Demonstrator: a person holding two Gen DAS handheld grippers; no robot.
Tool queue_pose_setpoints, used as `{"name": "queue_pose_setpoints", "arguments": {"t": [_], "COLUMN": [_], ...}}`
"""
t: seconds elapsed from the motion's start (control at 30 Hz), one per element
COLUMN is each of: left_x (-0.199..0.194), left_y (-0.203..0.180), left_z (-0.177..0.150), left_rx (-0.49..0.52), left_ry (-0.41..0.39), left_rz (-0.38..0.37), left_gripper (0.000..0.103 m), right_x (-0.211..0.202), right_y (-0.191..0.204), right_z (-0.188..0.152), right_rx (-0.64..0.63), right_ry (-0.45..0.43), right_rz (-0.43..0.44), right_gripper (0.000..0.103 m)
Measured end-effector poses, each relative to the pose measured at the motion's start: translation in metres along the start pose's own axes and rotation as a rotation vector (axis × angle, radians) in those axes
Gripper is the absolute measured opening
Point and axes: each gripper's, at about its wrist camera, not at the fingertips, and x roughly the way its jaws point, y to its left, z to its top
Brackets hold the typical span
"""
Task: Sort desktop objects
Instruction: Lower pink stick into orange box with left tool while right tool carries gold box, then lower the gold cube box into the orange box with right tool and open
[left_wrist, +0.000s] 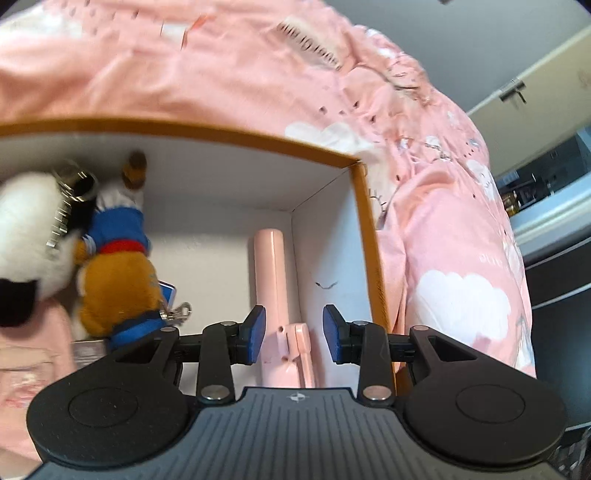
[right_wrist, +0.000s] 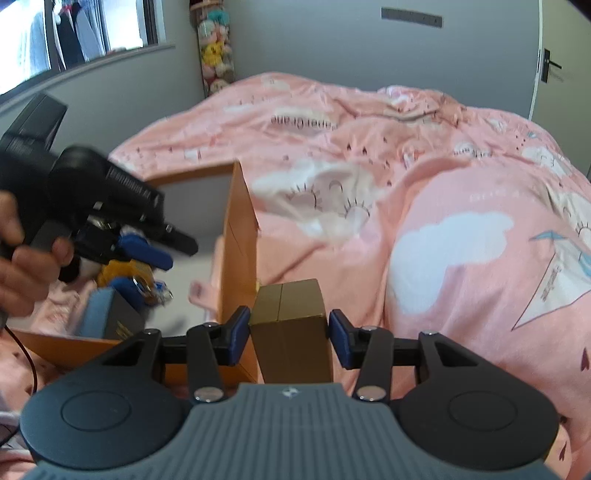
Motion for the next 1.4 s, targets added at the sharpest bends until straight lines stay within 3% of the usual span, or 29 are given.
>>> {"name": "queue_pose_setpoints", "arguments": {"t": [0.23, 0.4, 0.57, 0.77, 0.93, 1.07, 1.4], "left_x": [-0.048, -0.070, -0.079, -0.076, -0.074, -0.071, -0.064], "left_y": [-0.007, 0.004, 0.024, 0.045, 0.054, 0.056, 0.063], "left_z": [-0.014, -0.026, -0.038, -0.047, -0.050, -0.051, -0.055], "left_rx": [0.109, 0.133, 0.103, 0.043, 0.004, -0.002, -0.015], "left_ry": [-0.090, -0.115, -0.119, -0.113, -0.114, -0.107, -0.087], "left_rz": [0.068, 0.122, 0.142, 0.135, 0.109, 0.092, 0.090], "left_gripper": [0.038, 0.038, 0.038, 0.038, 0.038, 0.038, 0.038], "right_x": [-0.031, -0.038, -0.012, 0.047, 0.079, 0.096, 0.112], "right_y": [0.015, 0.030, 0.043, 0.059, 0.073, 0.083, 0.083], "right_z": [0.020, 0.037, 0.050, 0.047, 0.043, 0.037, 0.023], "right_rx": [-0.053, -0.074, -0.012, 0.073, 0.078, 0.070, 0.132], "right_ry": [-0.128, -0.147, -0.038, 0.161, 0.267, 0.296, 0.343], "right_rz": [0.029, 0.149, 0.322, 0.403, 0.379, 0.337, 0.340], "right_gripper": [0.049, 0.049, 0.049, 0.049, 0.049, 0.049, 0.050]}}
